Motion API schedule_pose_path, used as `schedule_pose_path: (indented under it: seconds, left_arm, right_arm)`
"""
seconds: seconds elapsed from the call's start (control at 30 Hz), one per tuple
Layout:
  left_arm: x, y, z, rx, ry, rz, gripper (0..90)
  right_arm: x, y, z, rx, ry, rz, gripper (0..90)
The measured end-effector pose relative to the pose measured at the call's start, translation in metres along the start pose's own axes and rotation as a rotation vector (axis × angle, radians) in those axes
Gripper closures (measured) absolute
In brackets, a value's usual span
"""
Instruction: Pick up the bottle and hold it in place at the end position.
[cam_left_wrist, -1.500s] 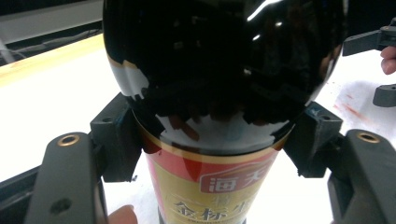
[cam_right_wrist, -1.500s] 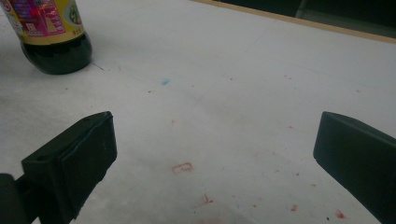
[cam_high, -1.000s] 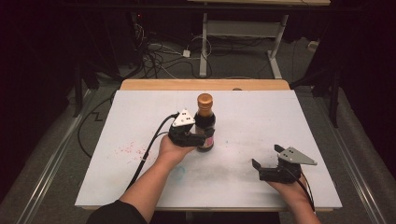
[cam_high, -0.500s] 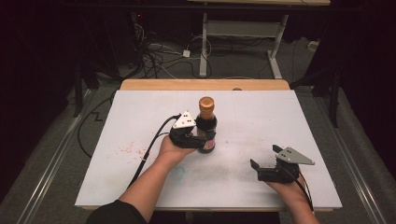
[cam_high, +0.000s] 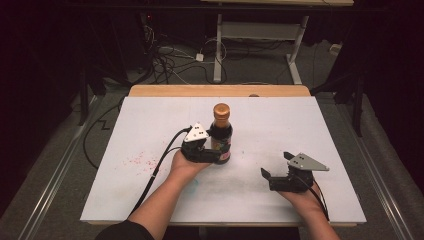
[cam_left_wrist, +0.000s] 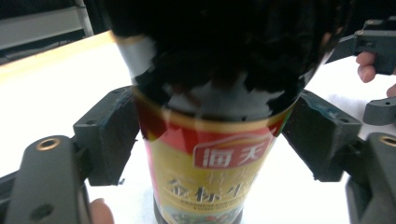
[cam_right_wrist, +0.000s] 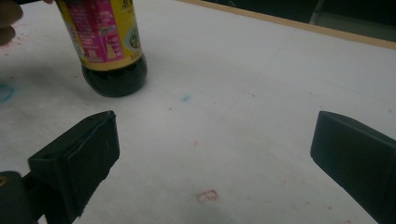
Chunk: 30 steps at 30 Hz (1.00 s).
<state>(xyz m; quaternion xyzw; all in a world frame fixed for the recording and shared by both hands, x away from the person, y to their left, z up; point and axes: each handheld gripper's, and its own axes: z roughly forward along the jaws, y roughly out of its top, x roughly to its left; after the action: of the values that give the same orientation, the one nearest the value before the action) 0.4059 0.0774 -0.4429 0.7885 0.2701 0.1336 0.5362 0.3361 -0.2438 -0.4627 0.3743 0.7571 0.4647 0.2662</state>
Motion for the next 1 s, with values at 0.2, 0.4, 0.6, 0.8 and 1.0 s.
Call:
schedule_pose_path:
  seconds: [0.2, 0.4, 0.6, 0.8, 1.0]
  left_arm:
    - [-0.026, 0.004, 0.024, -0.324, 0.005, -0.394, 18.1]
    - [-0.03, 0.006, 0.031, -0.388, 0.024, -0.473, 19.7]
    - [-0.031, 0.005, 0.032, -0.389, 0.019, -0.468, 25.5]
    - [-0.032, 0.004, 0.032, -0.389, 0.026, -0.45, 27.2]
    - [-0.023, -0.001, 0.026, -0.277, 0.029, -0.309, 27.9]
  right_arm:
    - [0.002, 0.021, 0.007, -0.035, 0.041, 0.009, 16.1]
    - [0.005, 0.035, 0.013, -0.048, 0.06, 0.02, 21.8]
    - [0.01, 0.048, 0.021, -0.066, 0.097, 0.038, 40.4]
    - [0.011, 0.057, 0.024, -0.076, 0.127, 0.034, 65.5]
    - [0.013, 0.067, 0.026, -0.085, 0.151, -0.004, 81.4]
